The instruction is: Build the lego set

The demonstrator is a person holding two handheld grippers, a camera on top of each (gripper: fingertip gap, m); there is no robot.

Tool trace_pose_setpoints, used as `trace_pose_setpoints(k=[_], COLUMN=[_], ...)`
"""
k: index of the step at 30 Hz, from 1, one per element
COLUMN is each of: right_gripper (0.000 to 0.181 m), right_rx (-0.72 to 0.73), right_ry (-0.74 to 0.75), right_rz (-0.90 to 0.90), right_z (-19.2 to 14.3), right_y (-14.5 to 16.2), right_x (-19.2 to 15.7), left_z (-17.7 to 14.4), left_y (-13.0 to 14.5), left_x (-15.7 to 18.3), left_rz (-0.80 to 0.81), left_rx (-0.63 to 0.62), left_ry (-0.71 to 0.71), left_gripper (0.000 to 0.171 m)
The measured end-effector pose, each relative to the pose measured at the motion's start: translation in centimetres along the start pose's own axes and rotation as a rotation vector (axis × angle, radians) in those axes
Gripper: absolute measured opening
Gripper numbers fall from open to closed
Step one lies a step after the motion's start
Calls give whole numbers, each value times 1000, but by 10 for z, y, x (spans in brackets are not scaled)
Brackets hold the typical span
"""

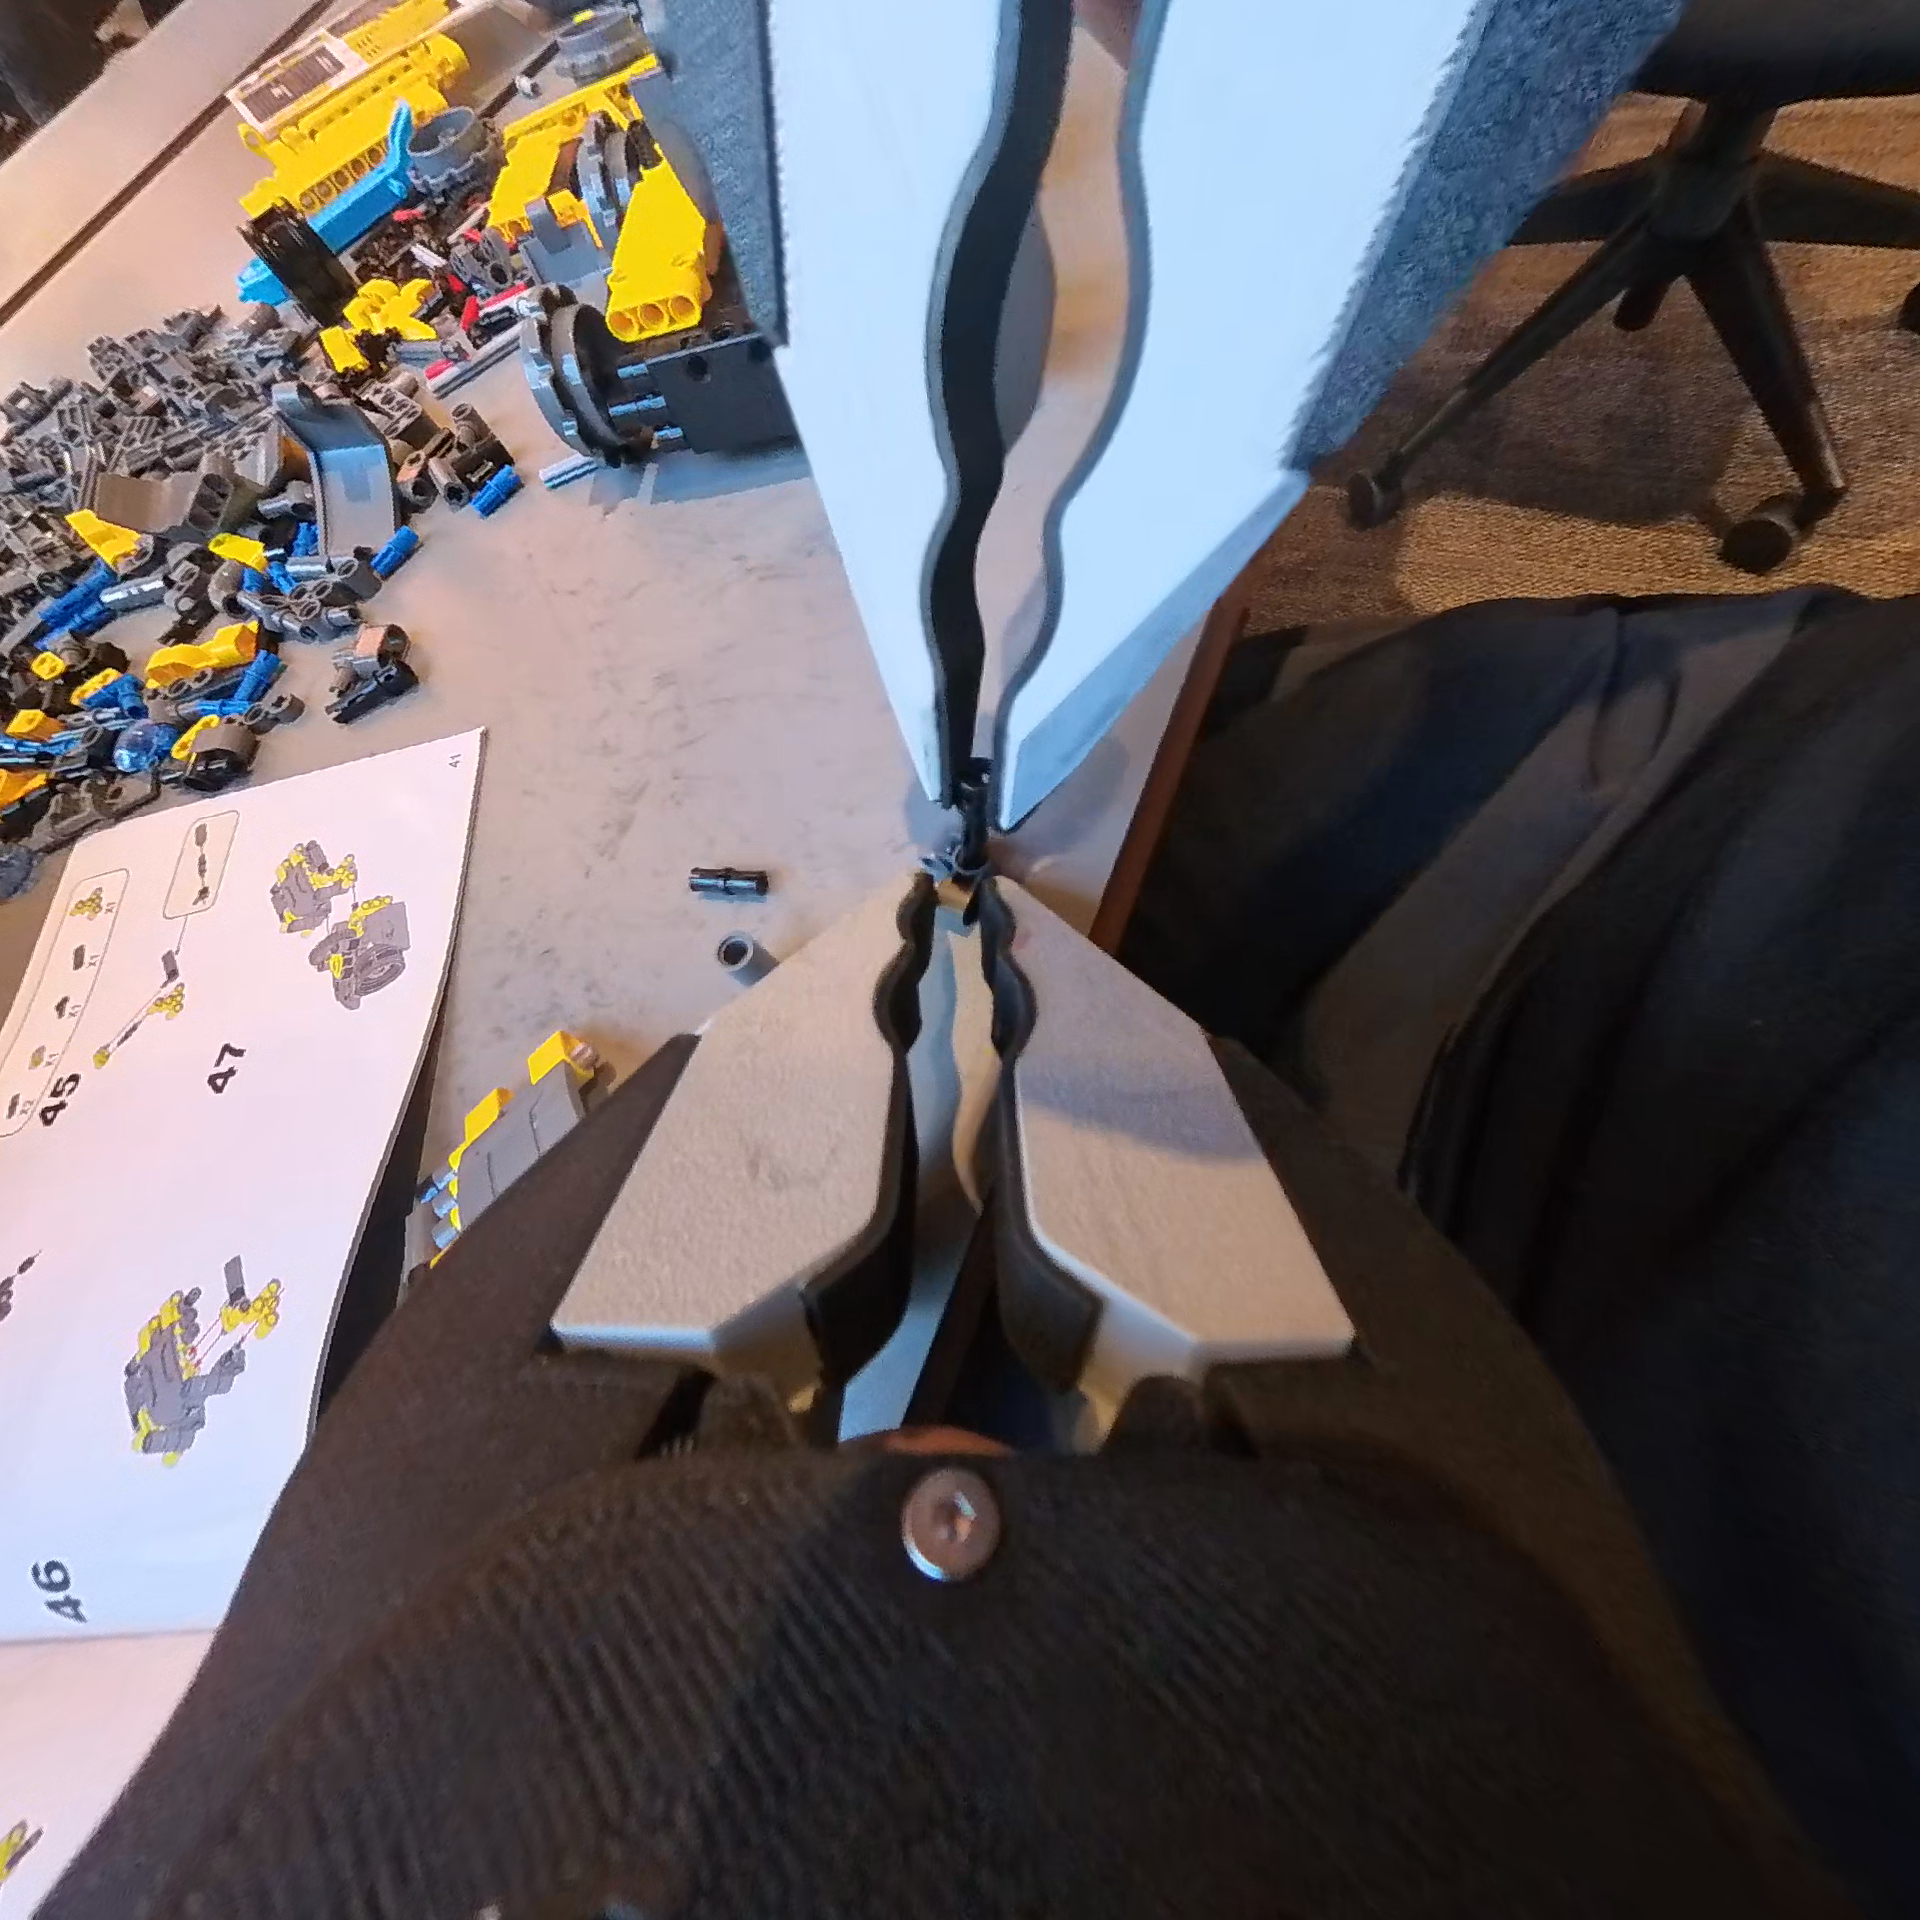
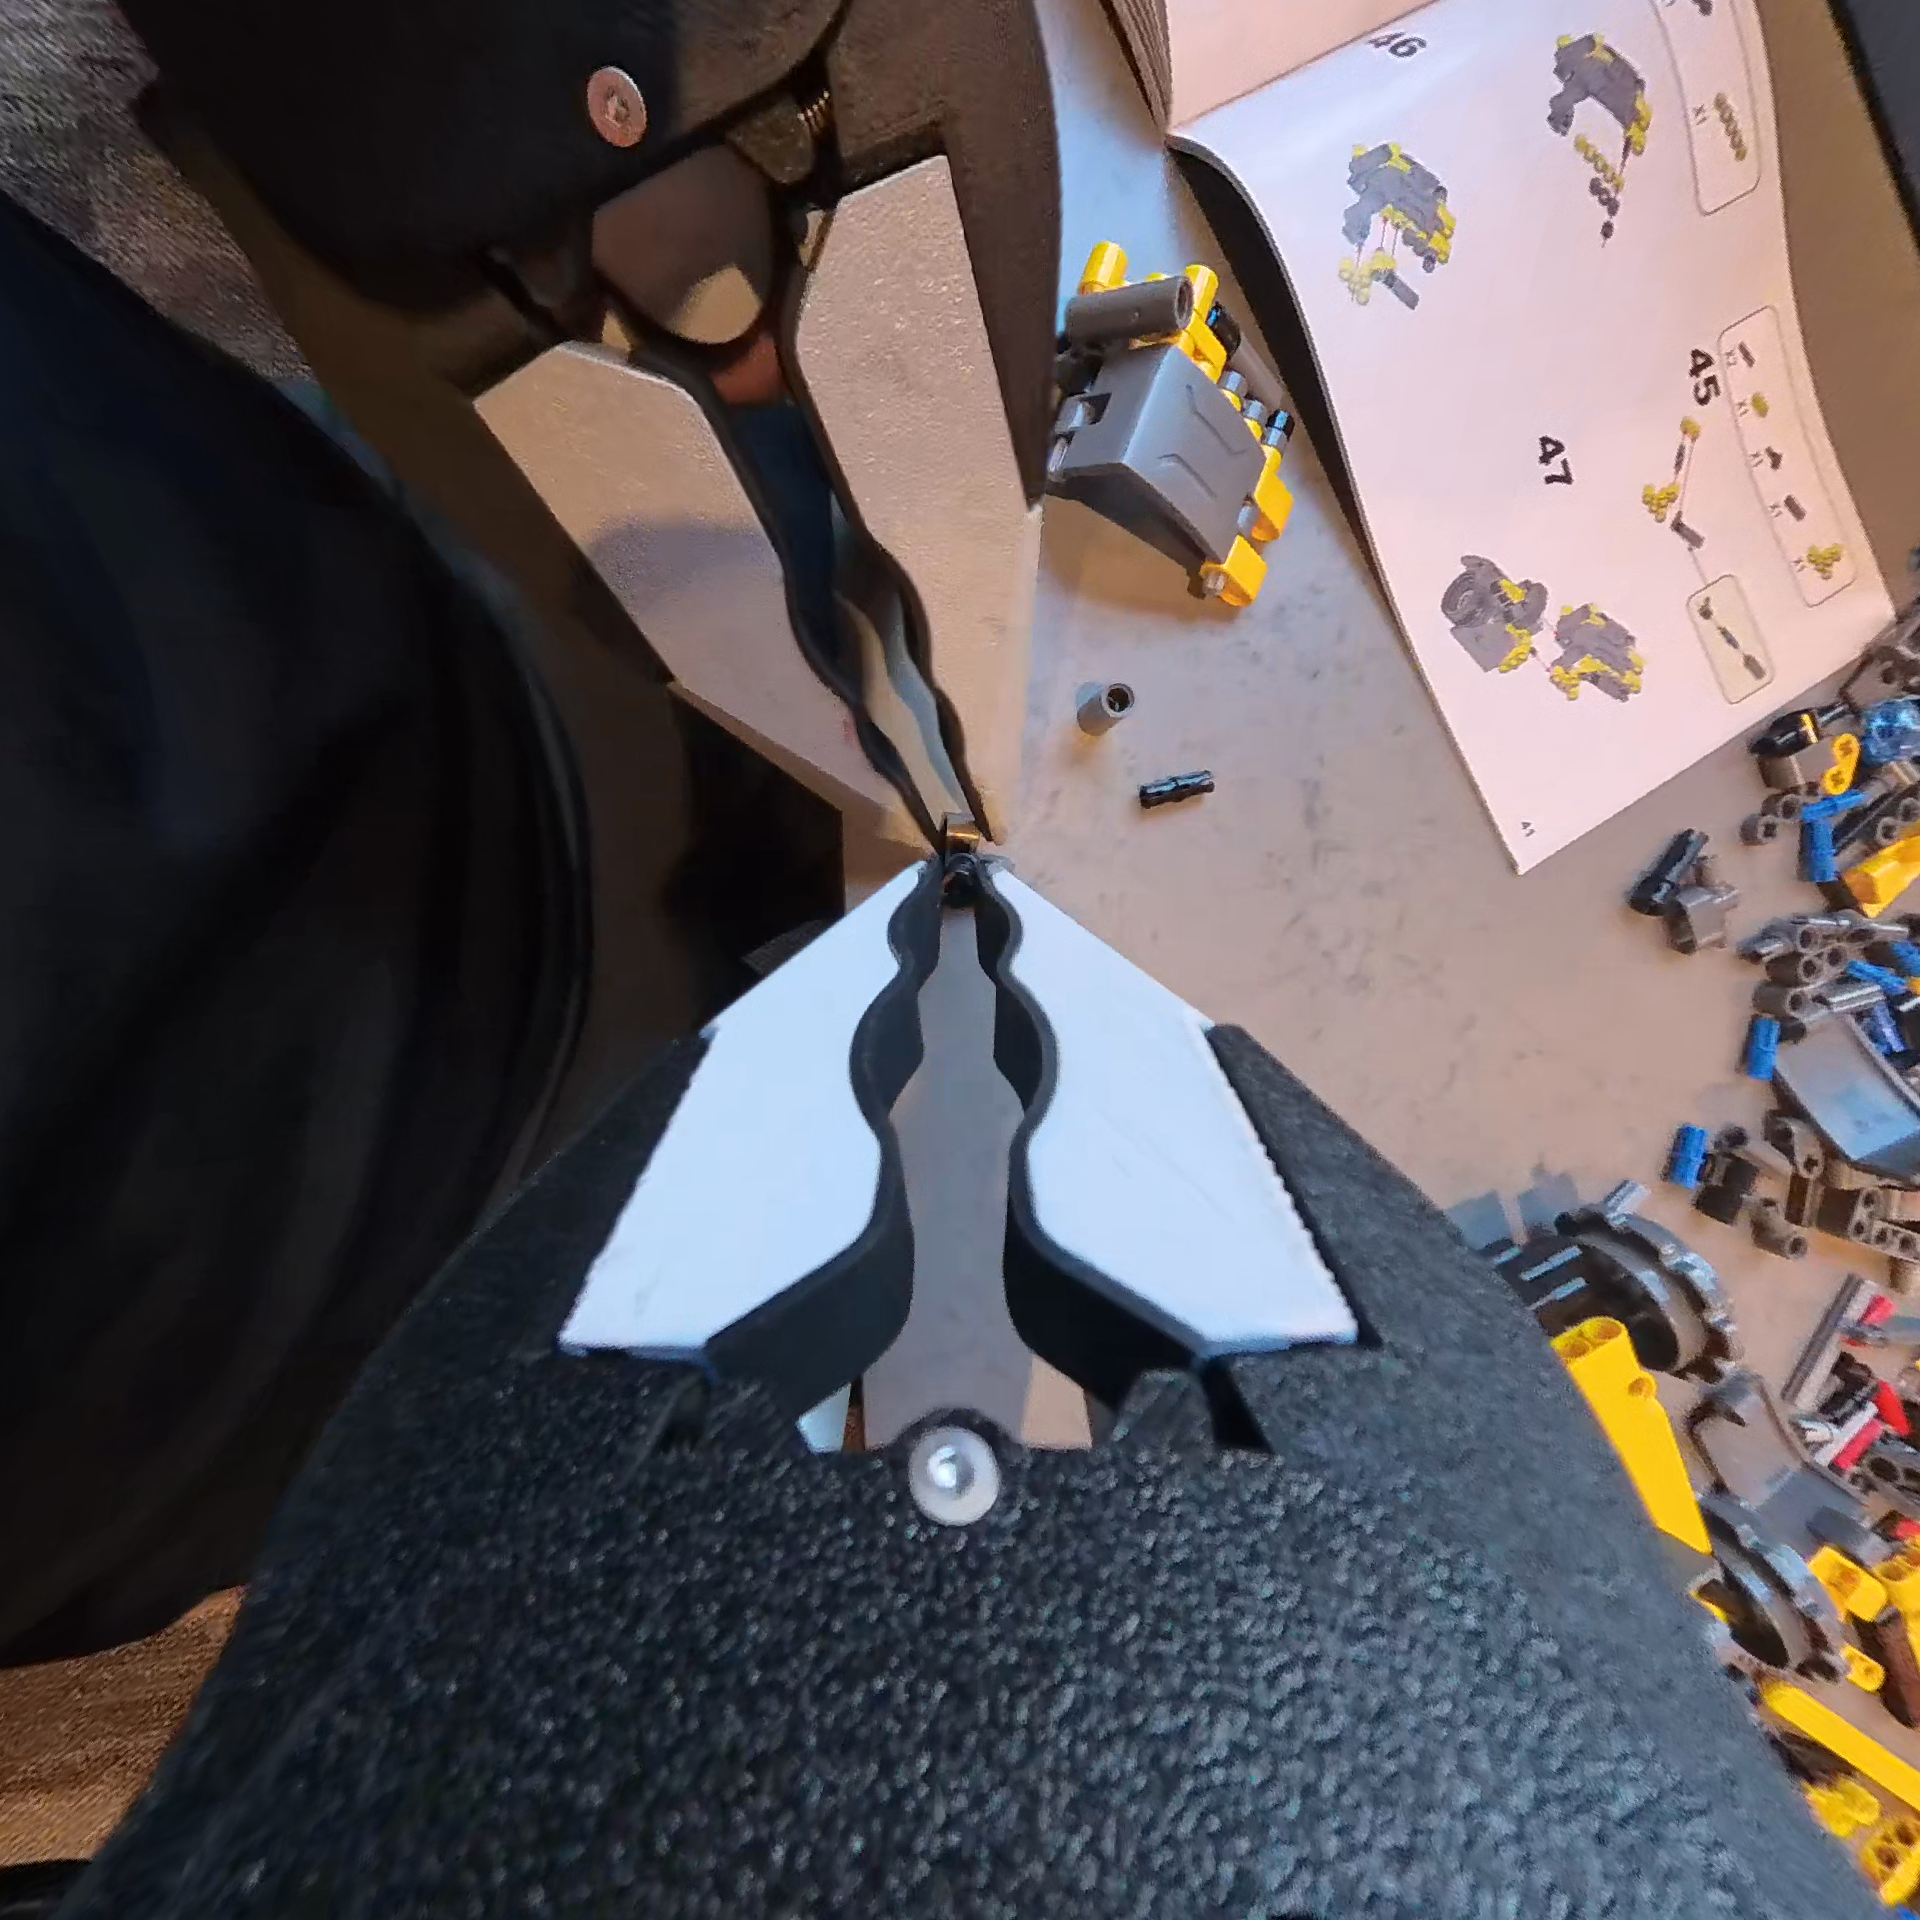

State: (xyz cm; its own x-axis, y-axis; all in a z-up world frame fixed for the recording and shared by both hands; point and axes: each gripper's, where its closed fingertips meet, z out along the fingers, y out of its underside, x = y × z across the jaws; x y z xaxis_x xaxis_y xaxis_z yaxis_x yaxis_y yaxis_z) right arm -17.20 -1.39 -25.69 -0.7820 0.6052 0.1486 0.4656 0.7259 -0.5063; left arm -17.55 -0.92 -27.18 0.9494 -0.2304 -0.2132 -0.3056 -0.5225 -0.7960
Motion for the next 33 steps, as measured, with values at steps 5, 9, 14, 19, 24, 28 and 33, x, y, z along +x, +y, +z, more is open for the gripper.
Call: trace_pose_setpoints(k=[5, 9, 14, 19, 24, 28, 33], right_gripper=[6, 6, 6, 6, 6, 6, 6], right_rx=[-21, -43, -75, 3, 81, 130, 110], right_ry=[-28, -118, -208, -174, -238, -399, -552], right_rz=[-5, 82, 161, 162, 339, 461, 509], right_z=[2, 3, 9, 8, 2, -2, -3], right_y=[-2, -2, 1, 0, 3, 1, -2], right_x=[1, 2, 2, 3, 8, -1, -10], left_z=[0, 0, 1, 1, -2, -5, -10], left_y=[0, 0, -1, -1, -1, 0, -2], left_x=[0, 0, 0, 0, 2, 3, 8], left_rz=[3, 4, 8, 6, 1, 54, 244], left_rx=[0, 1, 3, 9, 35, 36, 28], left_ry=[-5, -7, -11, -15, -8, -6, -52], left_gripper=[8, 8, 8, 8, 19, 22, 22])
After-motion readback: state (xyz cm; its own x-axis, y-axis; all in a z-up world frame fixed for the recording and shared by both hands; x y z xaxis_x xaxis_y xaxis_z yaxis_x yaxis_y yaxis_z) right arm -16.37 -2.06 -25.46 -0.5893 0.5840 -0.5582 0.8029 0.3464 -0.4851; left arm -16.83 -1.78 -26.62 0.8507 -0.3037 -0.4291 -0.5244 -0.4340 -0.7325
